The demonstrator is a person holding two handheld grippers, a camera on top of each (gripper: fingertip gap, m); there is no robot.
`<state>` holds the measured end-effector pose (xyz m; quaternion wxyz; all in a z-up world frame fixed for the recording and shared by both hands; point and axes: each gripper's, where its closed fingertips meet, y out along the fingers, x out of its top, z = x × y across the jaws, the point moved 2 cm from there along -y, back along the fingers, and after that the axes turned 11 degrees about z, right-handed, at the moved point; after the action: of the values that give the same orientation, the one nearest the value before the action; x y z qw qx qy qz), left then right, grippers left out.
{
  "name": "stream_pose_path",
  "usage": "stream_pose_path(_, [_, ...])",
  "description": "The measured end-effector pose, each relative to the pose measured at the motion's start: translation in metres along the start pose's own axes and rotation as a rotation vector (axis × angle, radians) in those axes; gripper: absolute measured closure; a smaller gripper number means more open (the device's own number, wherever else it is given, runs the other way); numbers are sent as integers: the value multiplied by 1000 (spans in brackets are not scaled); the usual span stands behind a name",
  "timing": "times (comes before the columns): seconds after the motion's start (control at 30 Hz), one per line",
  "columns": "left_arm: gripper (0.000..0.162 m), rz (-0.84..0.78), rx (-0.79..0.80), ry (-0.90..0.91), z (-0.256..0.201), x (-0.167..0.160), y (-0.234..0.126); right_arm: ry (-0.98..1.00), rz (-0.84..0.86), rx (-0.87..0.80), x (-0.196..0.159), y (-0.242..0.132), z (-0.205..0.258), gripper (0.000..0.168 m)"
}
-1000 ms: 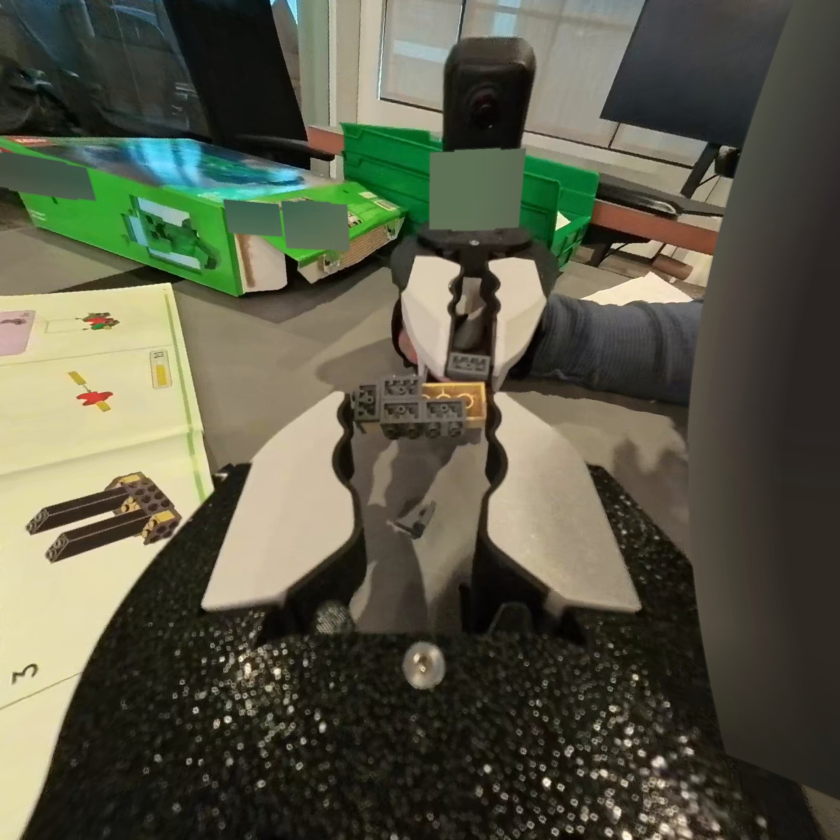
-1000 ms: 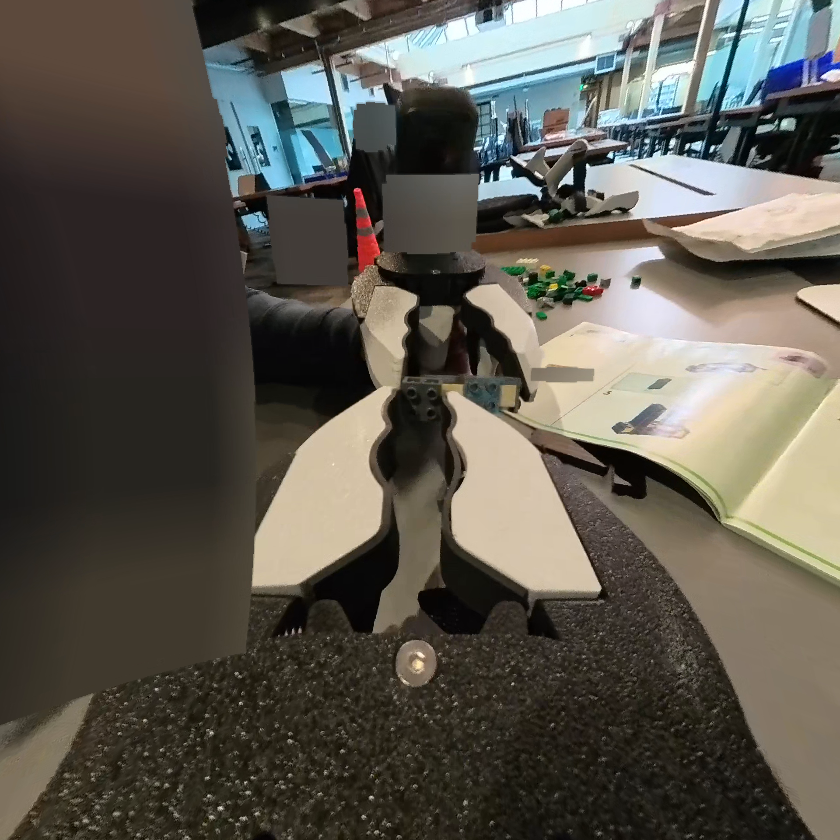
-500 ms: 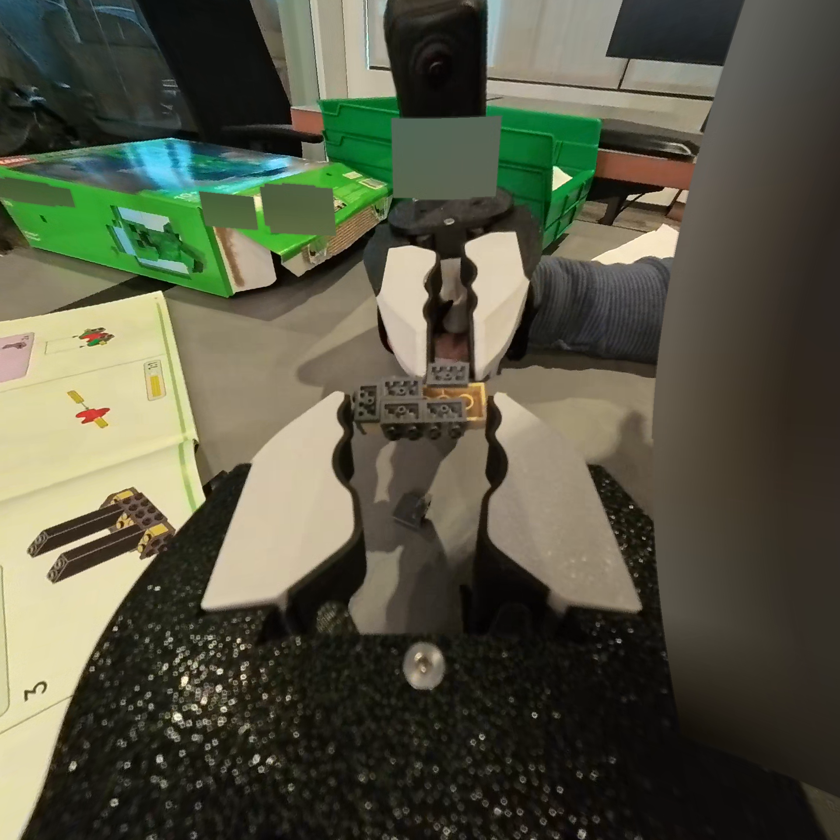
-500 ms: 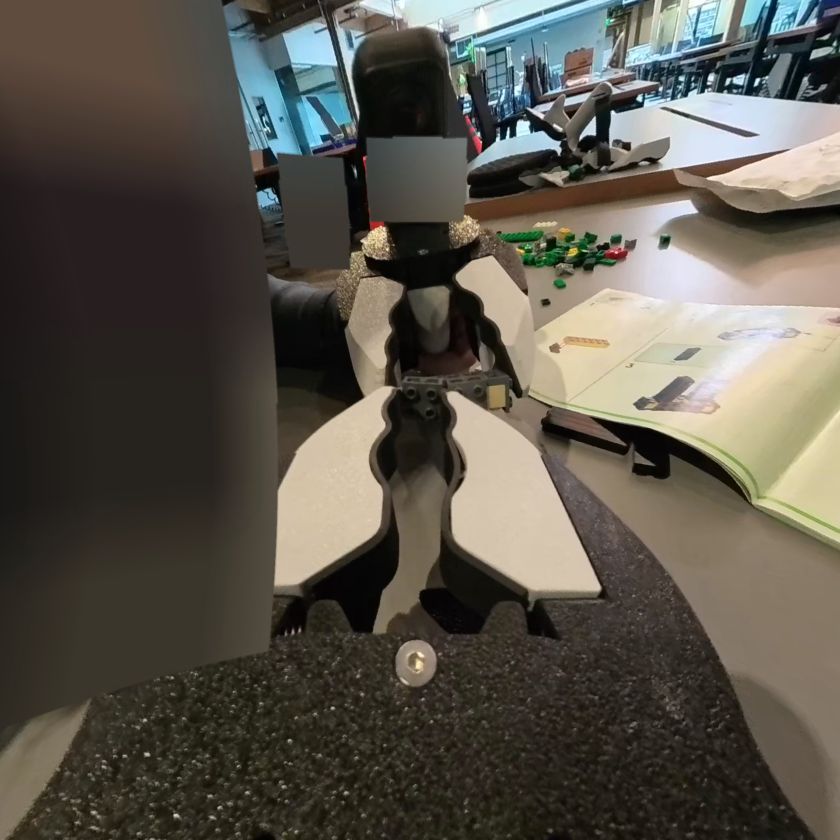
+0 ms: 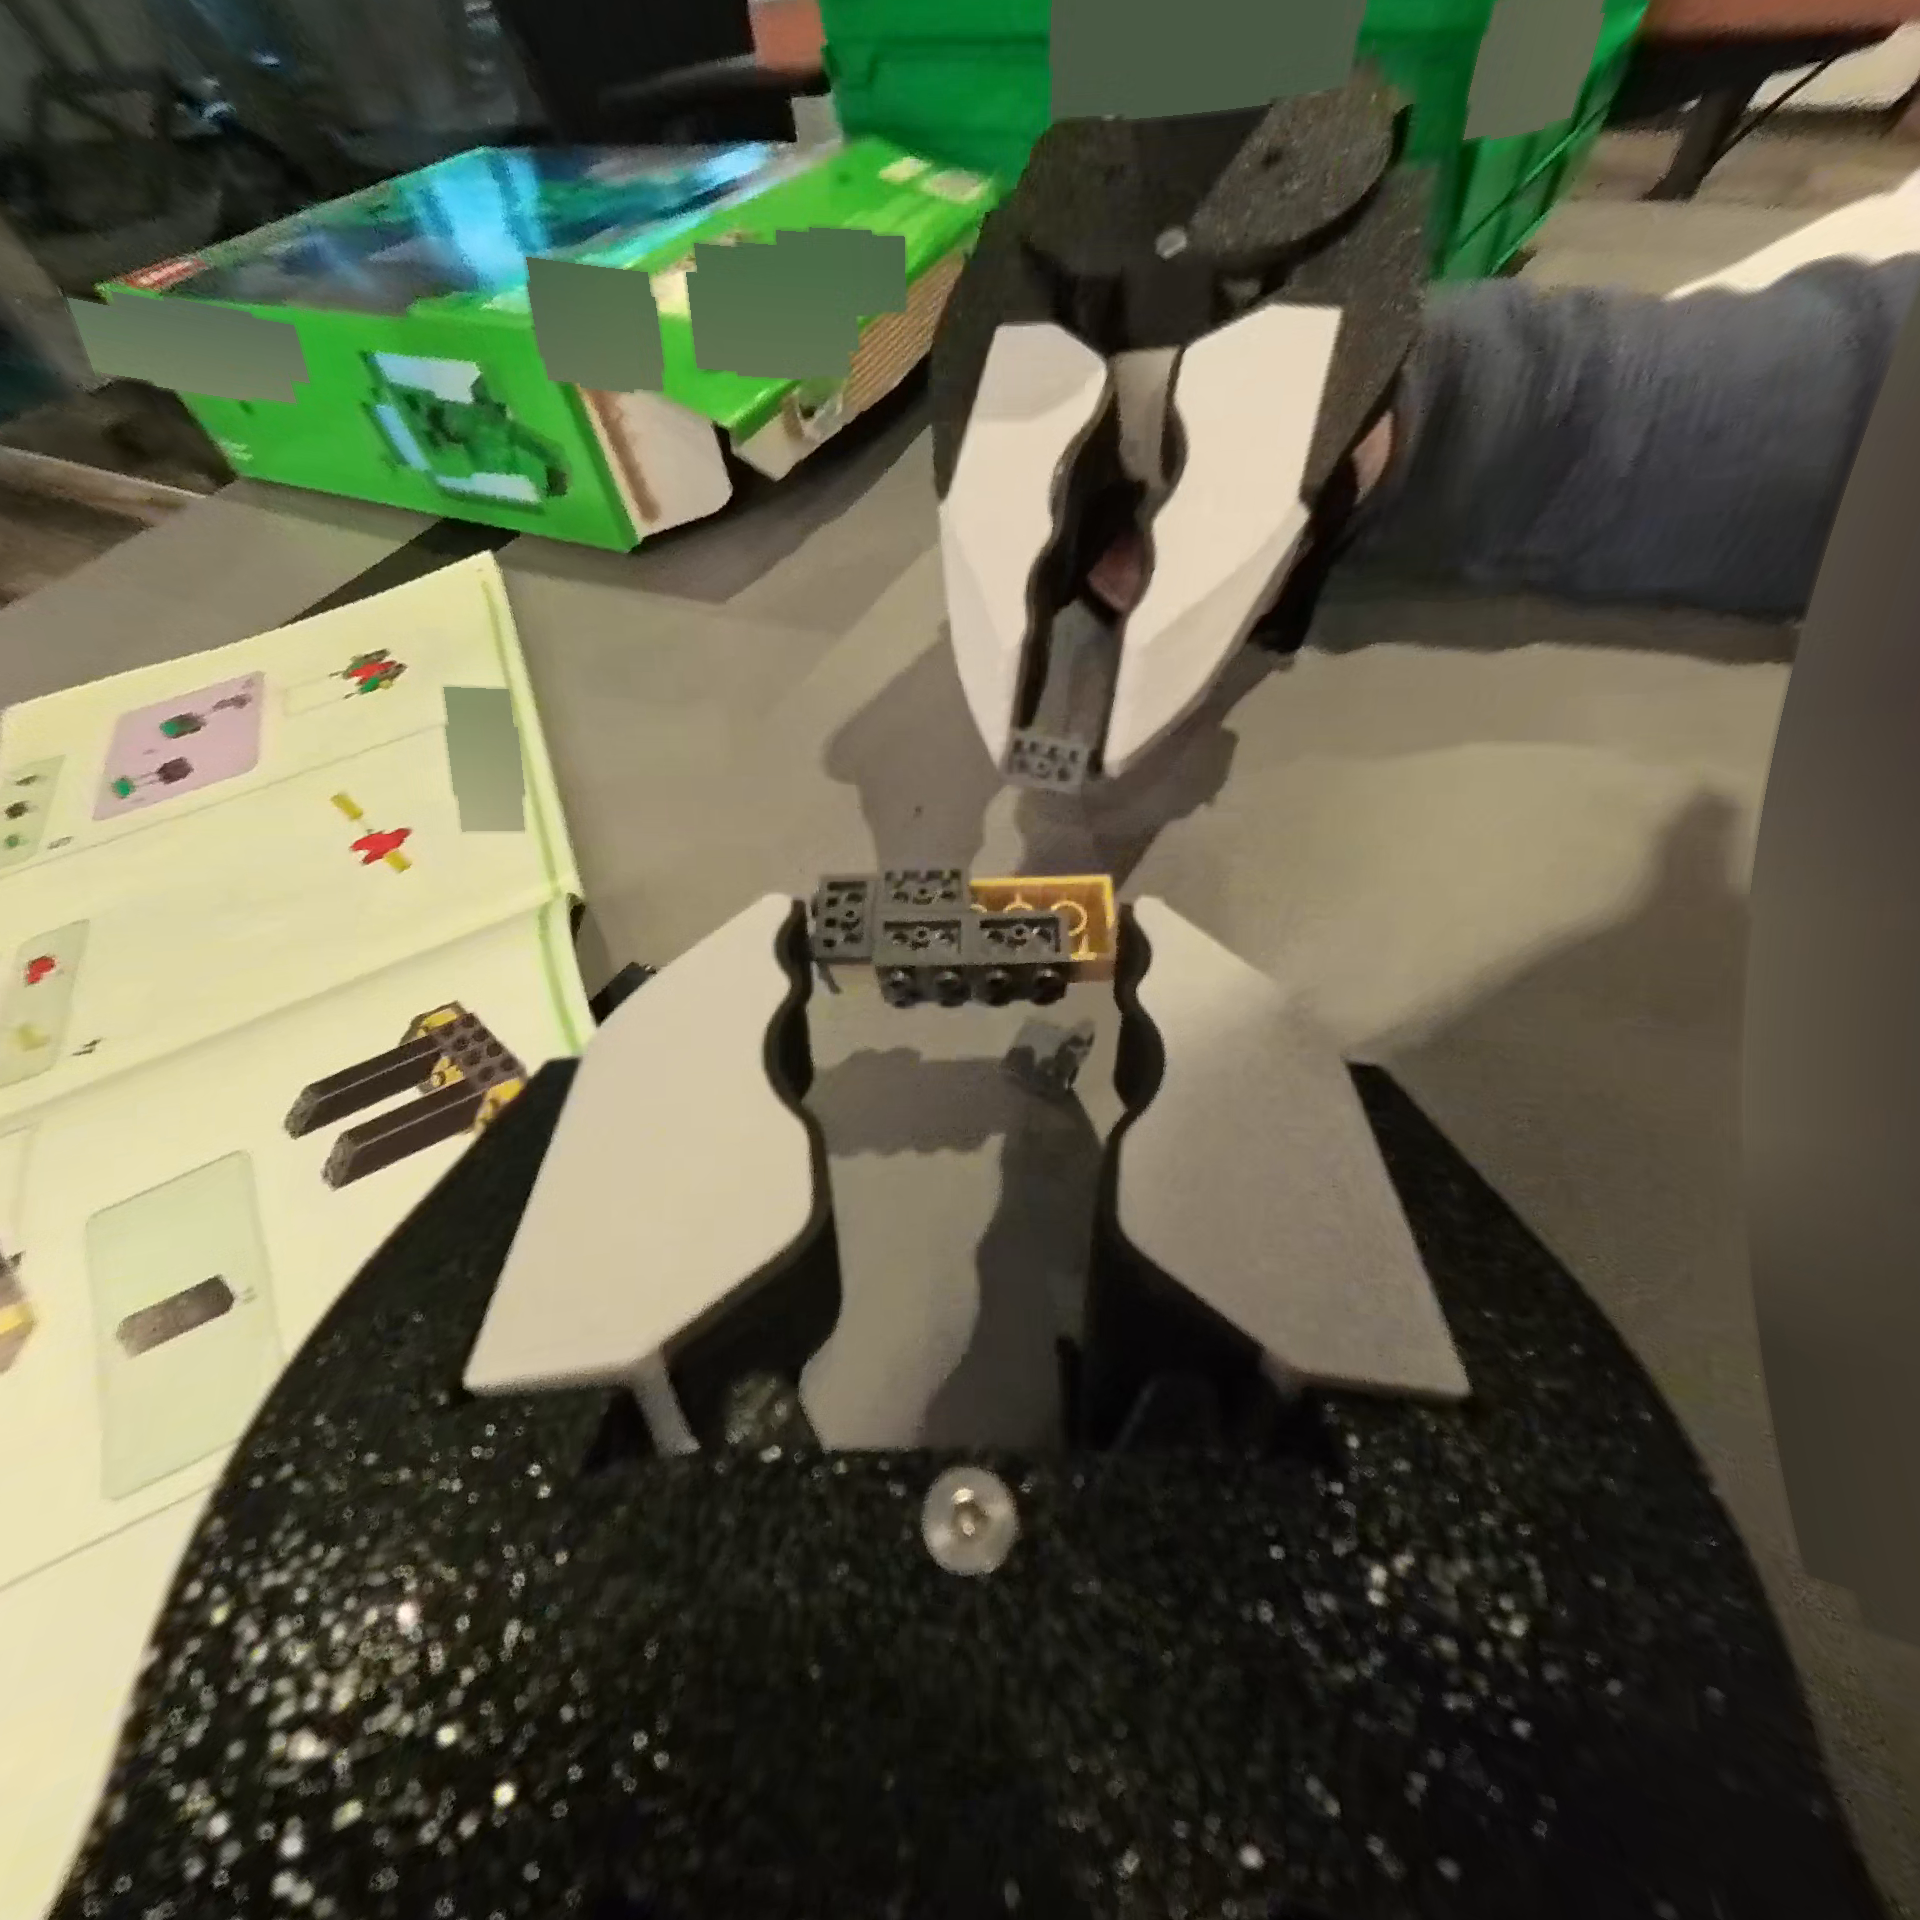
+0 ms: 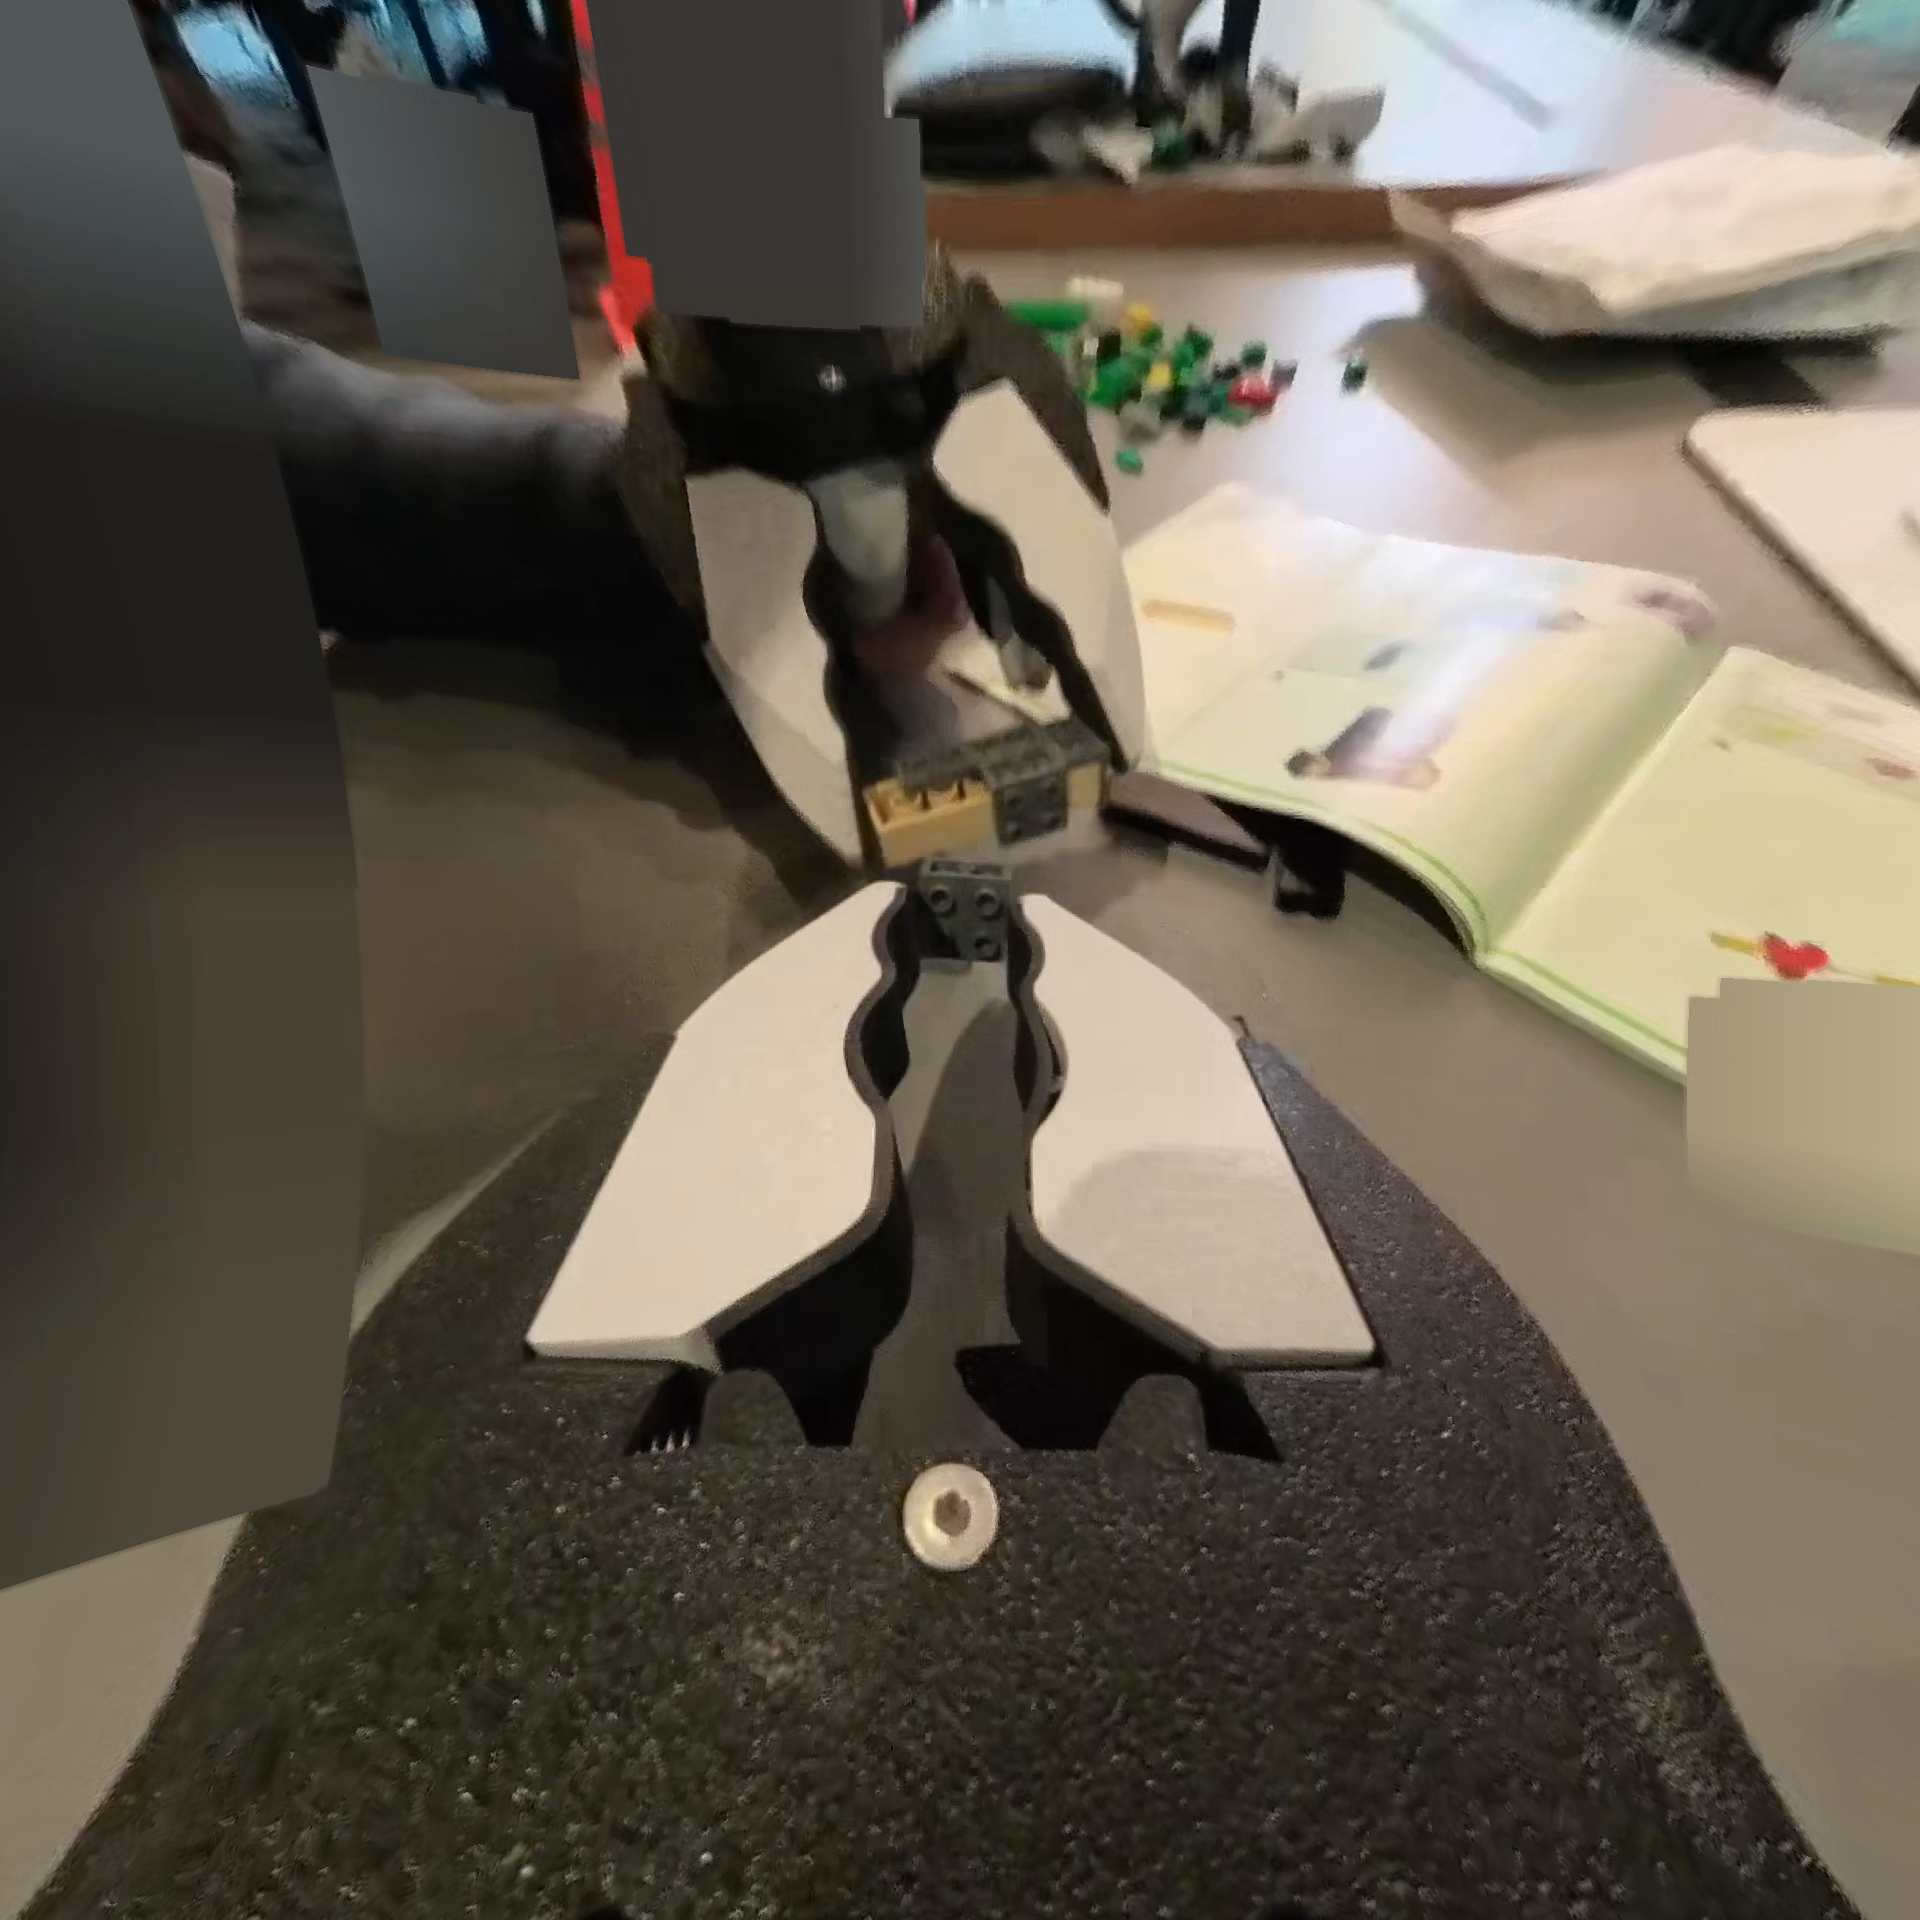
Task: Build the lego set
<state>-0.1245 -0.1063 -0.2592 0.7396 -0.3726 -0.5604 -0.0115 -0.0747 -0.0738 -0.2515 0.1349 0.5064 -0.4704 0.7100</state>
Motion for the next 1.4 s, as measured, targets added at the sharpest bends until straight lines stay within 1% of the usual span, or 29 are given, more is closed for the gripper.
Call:
stream_pose_path(0.07, [106,21,21,8,1,-1,2,14,102,8,-13,6,0,153])
stream_pose_path(0.17, [106,44,34,18,1,-3,5,-26,214,-10,-26,13,0,153])
stream_pose_path(0.43, [106,26,25,-9,2,-2,3,-70,344,-18,-40,23,3,152])
stream_pose_path(0.53, [106,23,21,-16,3,-2,2,-64,339,-17,-40,23,2,152])
stream_pose_path(0.6, [106,26,18,-18,3,-2,3,-52,322,-4,-38,21,3,146])
stream_pose_path(0.77, [106,6,12,-24,3,-1,0,26,245,83,-33,12,6,146])
stream_pose_path(0.83, [106,-4,7,-33,3,0,-1,29,239,70,-33,11,4,149])
stream_pose_path(1.0, [106,-26,1,-58,5,1,-3,-25,308,-5,-39,16,0,158])
stream_pose_path(1.2, [106,-26,4,-68,6,1,-3,1,337,-33,-40,20,-3,156])
stream_pose_path(1.33, [106,-24,3,-65,6,1,-3,-44,322,-42,-36,21,0,157])
stream_pose_path(1.4, [106,-24,2,-65,5,0,-3,-75,312,-56,-34,21,0,161])
